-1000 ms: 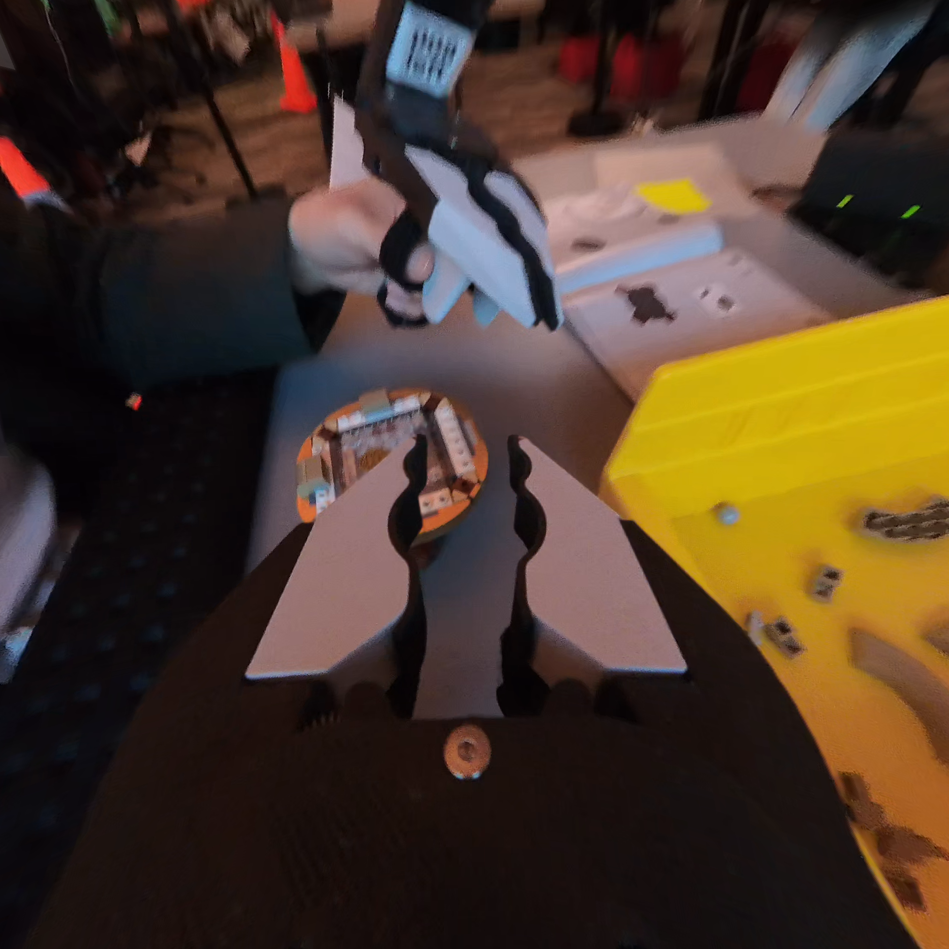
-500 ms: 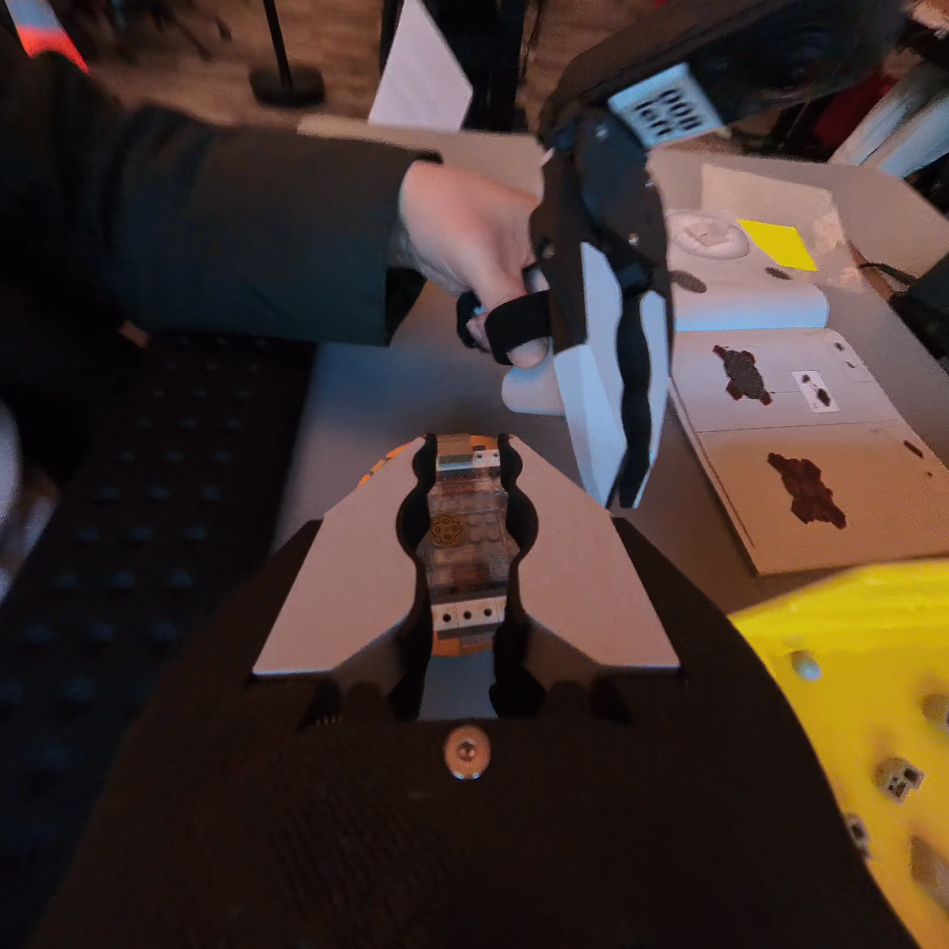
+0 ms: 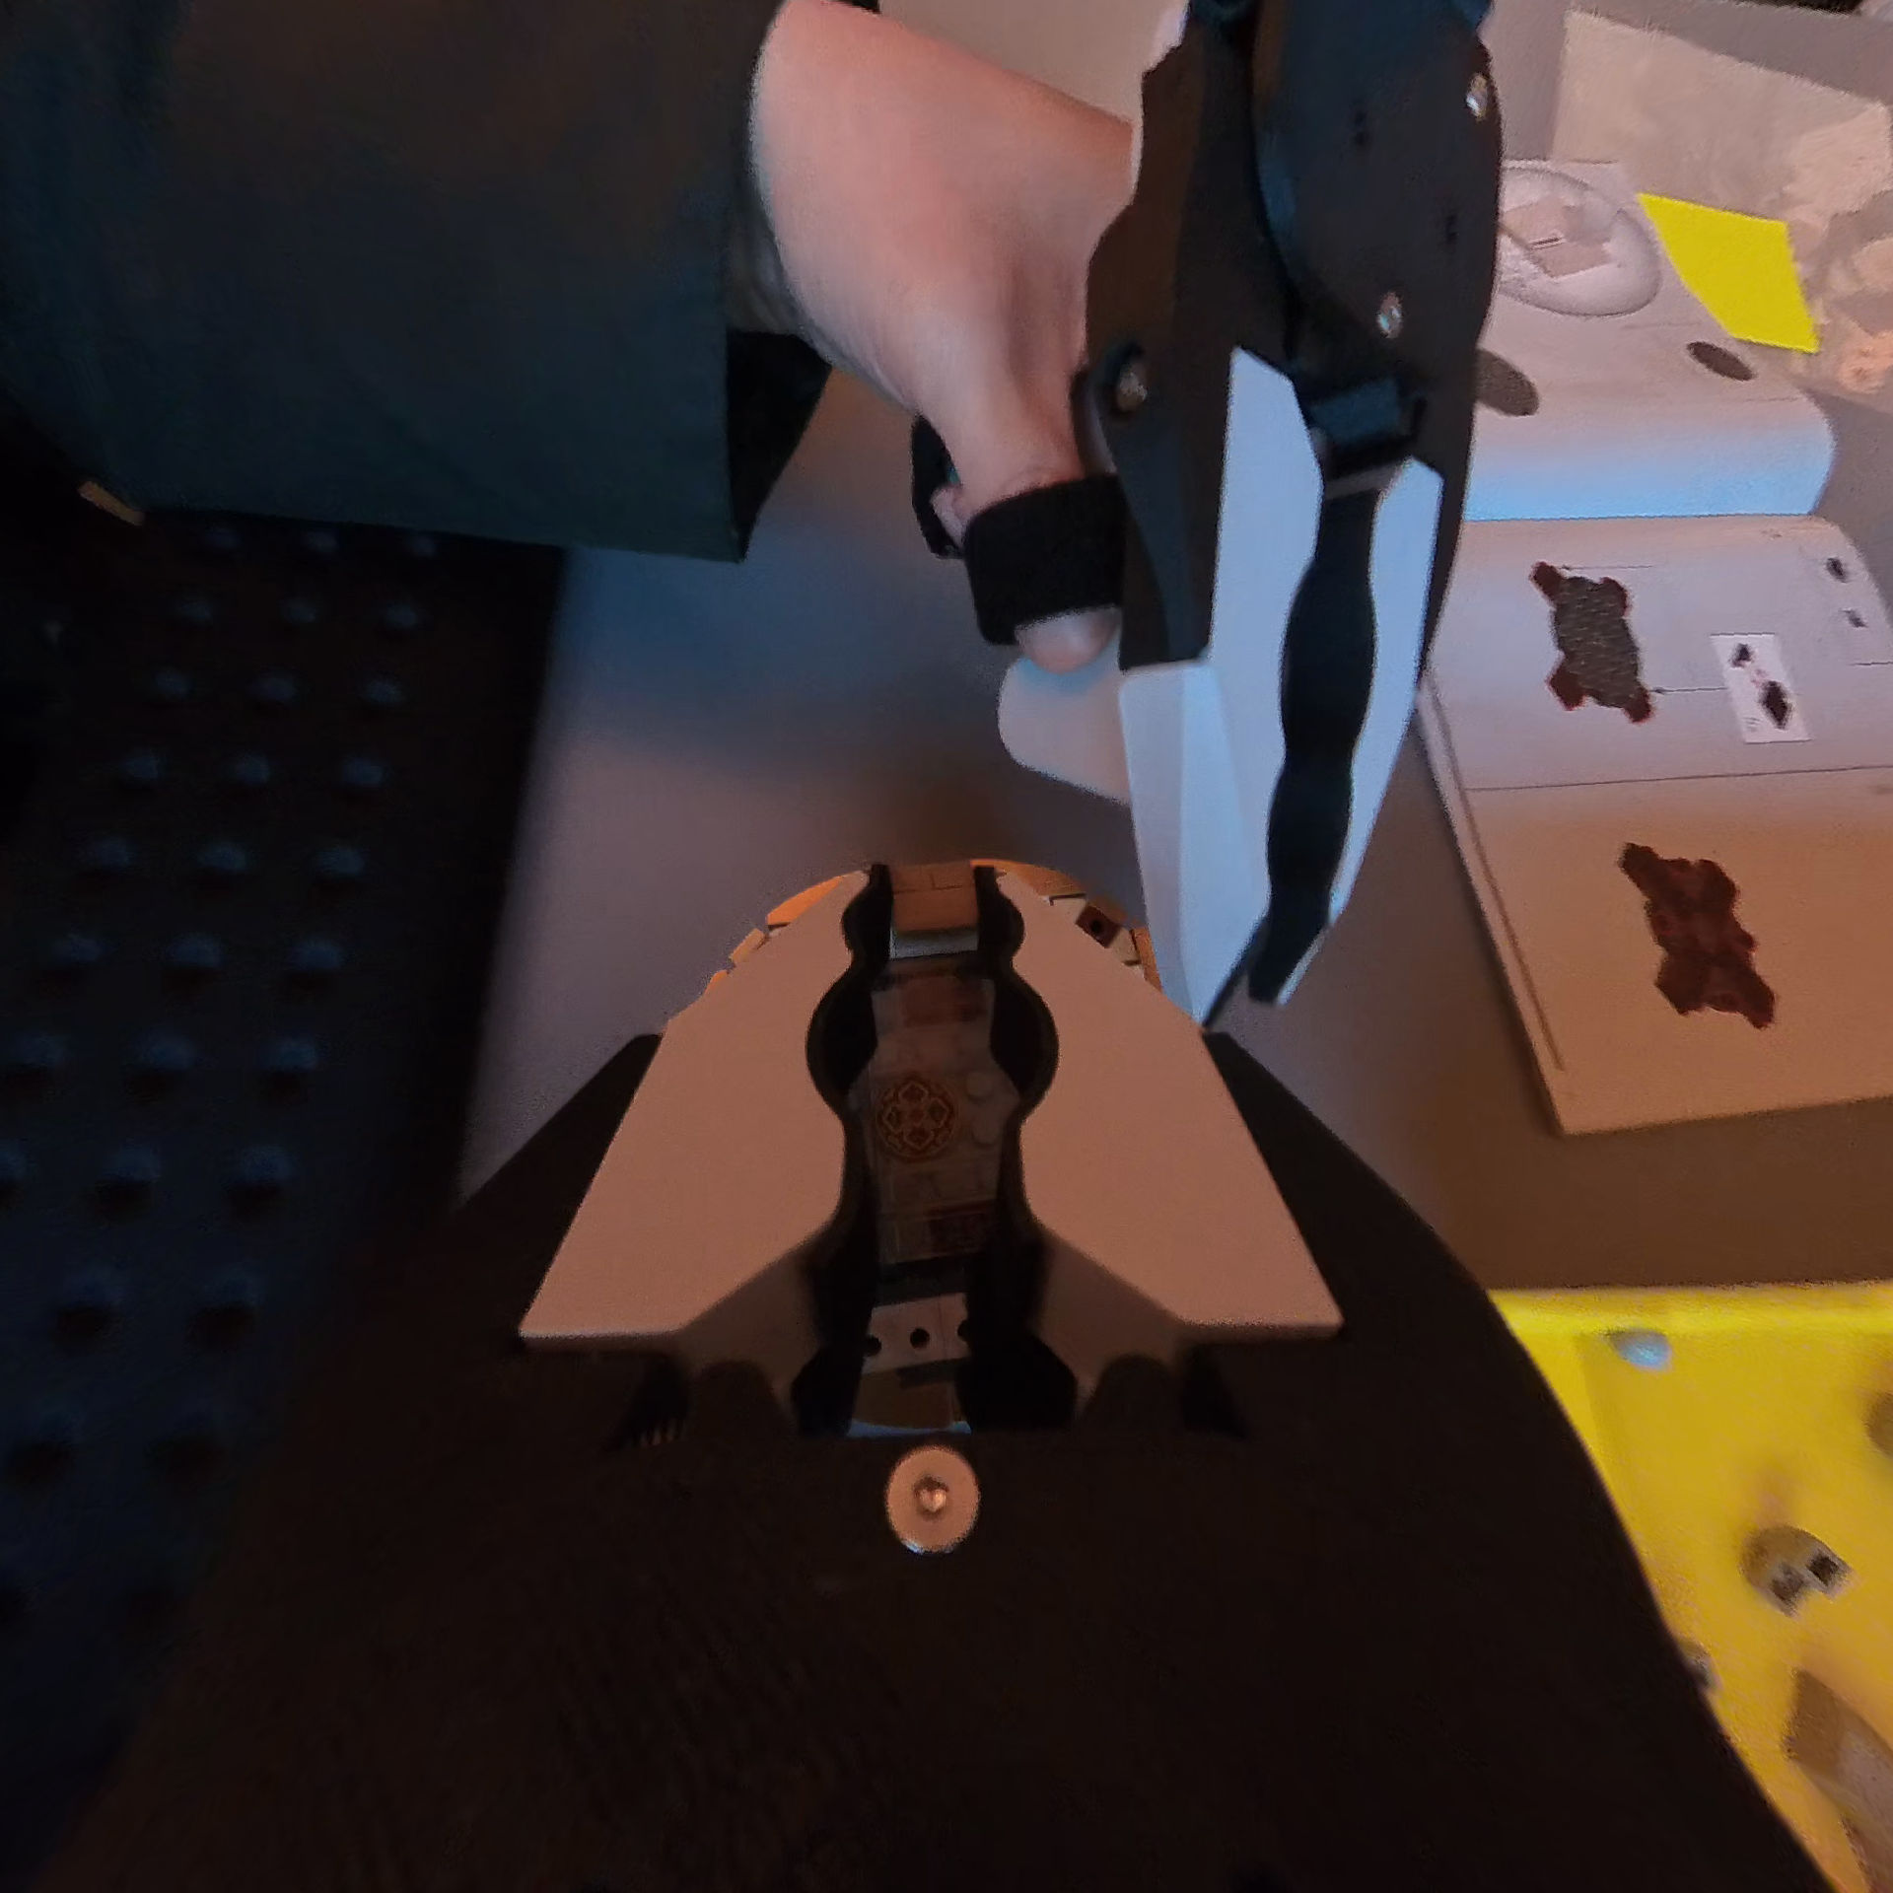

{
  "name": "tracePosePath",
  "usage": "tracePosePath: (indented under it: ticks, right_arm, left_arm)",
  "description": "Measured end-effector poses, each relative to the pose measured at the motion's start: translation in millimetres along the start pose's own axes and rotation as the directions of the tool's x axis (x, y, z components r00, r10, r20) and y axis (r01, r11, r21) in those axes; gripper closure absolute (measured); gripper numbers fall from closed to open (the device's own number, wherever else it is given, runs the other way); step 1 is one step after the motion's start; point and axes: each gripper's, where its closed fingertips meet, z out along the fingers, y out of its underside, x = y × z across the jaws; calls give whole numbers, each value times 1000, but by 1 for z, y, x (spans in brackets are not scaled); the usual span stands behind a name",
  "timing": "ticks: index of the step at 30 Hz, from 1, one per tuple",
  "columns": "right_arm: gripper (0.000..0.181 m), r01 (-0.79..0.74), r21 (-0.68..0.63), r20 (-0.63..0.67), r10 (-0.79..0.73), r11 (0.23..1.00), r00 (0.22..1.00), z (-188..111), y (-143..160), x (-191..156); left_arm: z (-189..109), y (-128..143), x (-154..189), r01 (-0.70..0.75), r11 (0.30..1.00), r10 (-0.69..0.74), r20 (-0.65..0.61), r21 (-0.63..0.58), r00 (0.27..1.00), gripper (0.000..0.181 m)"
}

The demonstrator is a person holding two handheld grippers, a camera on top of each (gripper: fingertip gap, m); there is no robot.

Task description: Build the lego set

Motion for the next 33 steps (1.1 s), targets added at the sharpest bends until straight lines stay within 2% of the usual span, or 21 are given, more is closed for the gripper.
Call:
tracePosePath:
  ticks: [2, 4, 7, 10, 13, 15, 21, 28, 29, 30, 31, 33]
  right_arm:
    - [167, -26, 7, -25, 27, 1000, 999, -7, 4, 9]
    - [167, -86, 29, -44, 87, 996, 995, -14, 8, 19]
    - [168, -154, 52, -62, 158, 987, 986, -21, 12, 31]
    - [168, -160, 57, -72, 164, 985, 984, -23, 13, 33]
    - [167, -137, 50, -84, 141, 989, 987, -22, 14, 33]
    - [167, -124, 49, -86, 128, 991, 988, -22, 14, 31]
    - [167, -109, 64, -58, 113, 992, 992, -23, 13, 27]
    - [169, -161, 122, 5, 161, 979, 987, -26, 11, 26]
    - [168, -166, 173, 22, 165, 971, 986, -28, 5, 25]
    - [168, -201, 292, 61, 192, 935, 980, -39, -13, 25]
    - [169, -257, 375, 108, 233, 891, 966, -52, -29, 26]
    - [168, -211, 396, 32, 216, 894, 976, -66, -34, 38]
  left_arm:
    - [-9, -6, -1, -10, 999, 10, 0, 43, 1000, 155]
    - [-18, -10, 4, -50, 995, 53, -30, 91, 998, 145]
    - [-24, -9, 17, -219, 967, 226, -41, 130, 973, 135]
    - [-15, -9, 31, -391, 907, 397, -8, 155, 918, 131]
    - [0, -1, 43, -458, 881, 465, -33, 121, 885, 138]
    - [9, 8, 40, -476, 877, 478, -30, 71, 878, 138]
    - [13, 7, 42, -484, 863, 493, -35, 141, 869, 141]
    - [15, 9, 41, -502, 856, 506, 5, 121, 863, 148]
    - [16, 12, 37, -487, 867, 489, 8, 101, 872, 159]
    - [16, 11, 34, -475, 874, 476, 18, 98, 879, 173]
    - [17, 12, 36, -476, 874, 478, 0, 98, 878, 180]
    - [16, 14, 40, -475, 874, 481, -36, 103, 876, 172]
